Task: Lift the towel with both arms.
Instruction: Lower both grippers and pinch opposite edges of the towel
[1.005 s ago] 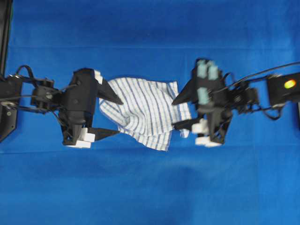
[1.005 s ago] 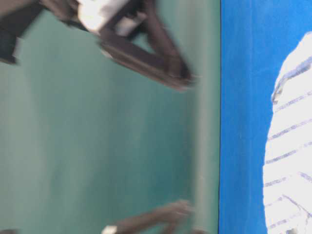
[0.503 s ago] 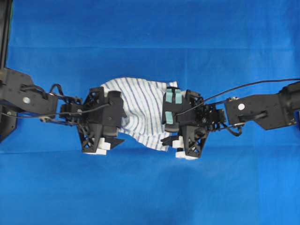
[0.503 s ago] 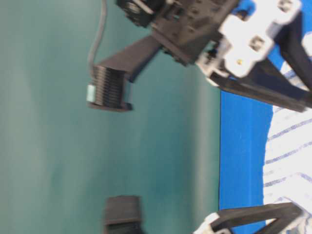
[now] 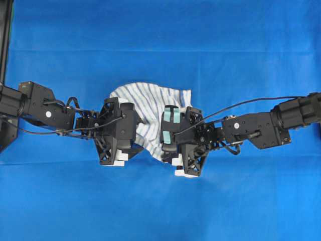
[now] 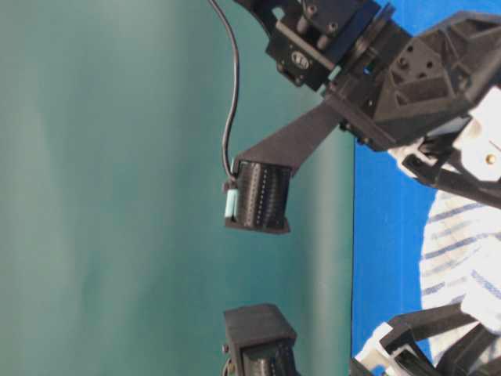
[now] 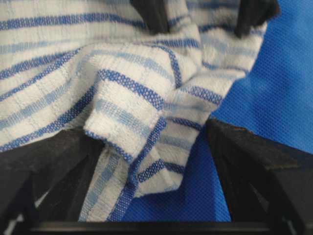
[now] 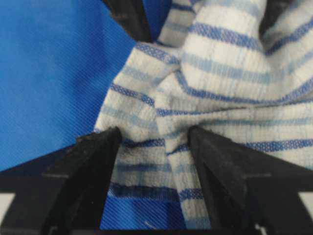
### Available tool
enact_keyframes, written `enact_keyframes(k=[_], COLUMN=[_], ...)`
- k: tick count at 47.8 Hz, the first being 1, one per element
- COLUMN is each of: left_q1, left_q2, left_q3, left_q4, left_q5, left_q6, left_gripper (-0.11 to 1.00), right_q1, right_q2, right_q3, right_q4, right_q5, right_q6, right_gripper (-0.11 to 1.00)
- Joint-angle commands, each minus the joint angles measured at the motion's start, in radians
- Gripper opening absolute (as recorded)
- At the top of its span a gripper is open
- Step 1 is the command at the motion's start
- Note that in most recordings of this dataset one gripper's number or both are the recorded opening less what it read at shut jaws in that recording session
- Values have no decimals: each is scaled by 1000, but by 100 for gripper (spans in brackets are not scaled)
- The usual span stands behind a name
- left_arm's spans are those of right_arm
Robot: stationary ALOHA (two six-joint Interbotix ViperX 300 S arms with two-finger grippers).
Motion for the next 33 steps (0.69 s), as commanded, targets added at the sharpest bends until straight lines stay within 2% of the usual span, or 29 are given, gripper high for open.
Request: enact_keyframes(k=[1,3,7,11,15,17,25,33], left_q1=[5,5,5,5,3,5,5,5], left_q2=[-6,-3,-6,-9,-17,-23,-67,-192], left_q3=[-17,-17,-17,-17,-18,-18,-17,-29], left_q4=[0,-2,-2,0,0,0,0,0], left_q5=[2,5,17,37,63,80,107,172], left_q6=[5,6,8,9,11,11,9,3], left_gripper=[79,73,53,28,11,10,10,10], right_q1=[6,2,-6,-12,-18,-18,-18,-21], right_q2=[-3,-5,-5,-6,-18,-26,-81,-187], right_q3=[-6,-5,-6,-8,-8,-6,5,23], right_q4=[2,2,2,0,-2,-2,-3,-3], right_q5=[6,9,15,34,64,77,95,103], right_q6=[2,2,2,0,0,-3,-5,-5], right_gripper=[64,63,59,40,16,6,6,6])
